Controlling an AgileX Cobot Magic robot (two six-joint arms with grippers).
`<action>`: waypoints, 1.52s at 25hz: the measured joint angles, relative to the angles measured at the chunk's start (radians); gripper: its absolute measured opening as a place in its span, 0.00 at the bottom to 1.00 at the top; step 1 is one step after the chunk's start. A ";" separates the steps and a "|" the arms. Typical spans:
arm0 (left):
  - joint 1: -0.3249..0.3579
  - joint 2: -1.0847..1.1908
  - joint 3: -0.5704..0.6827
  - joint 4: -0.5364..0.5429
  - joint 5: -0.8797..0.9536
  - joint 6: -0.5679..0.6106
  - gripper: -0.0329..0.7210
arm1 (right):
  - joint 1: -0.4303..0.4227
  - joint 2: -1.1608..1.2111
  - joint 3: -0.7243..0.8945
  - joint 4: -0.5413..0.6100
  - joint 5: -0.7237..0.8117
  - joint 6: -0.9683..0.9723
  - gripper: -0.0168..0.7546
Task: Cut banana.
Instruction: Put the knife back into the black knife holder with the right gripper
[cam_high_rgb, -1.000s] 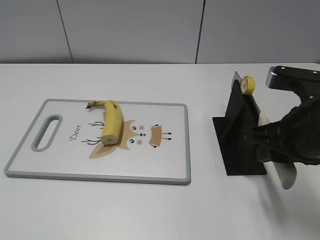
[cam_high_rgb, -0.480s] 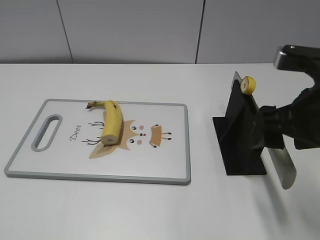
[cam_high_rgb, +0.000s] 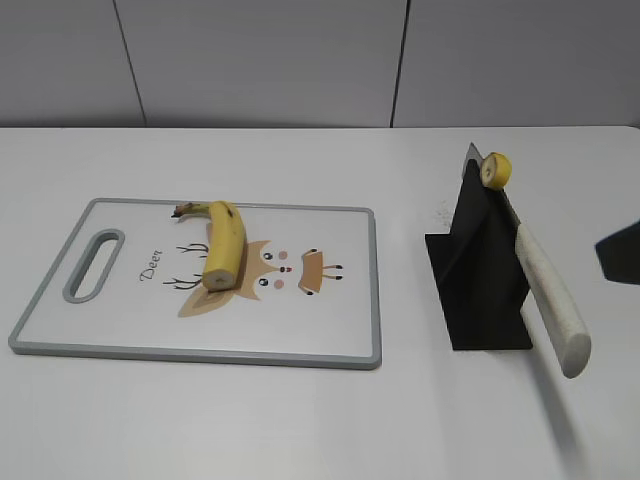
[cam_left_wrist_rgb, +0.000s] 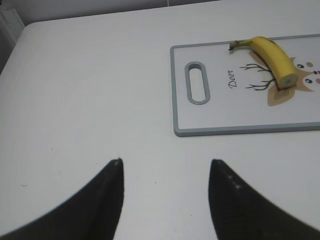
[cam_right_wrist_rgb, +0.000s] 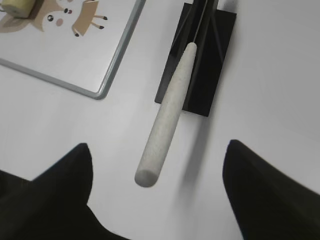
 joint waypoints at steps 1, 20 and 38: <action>0.000 0.000 0.000 0.000 0.000 0.000 0.73 | 0.000 -0.030 0.000 0.007 0.021 -0.034 0.82; 0.000 0.000 0.000 0.000 0.000 0.000 0.73 | 0.000 -0.414 0.197 0.021 0.187 -0.207 0.77; 0.000 0.000 0.000 -0.001 -0.001 0.000 0.73 | 0.000 -0.832 0.290 0.023 0.177 -0.208 0.77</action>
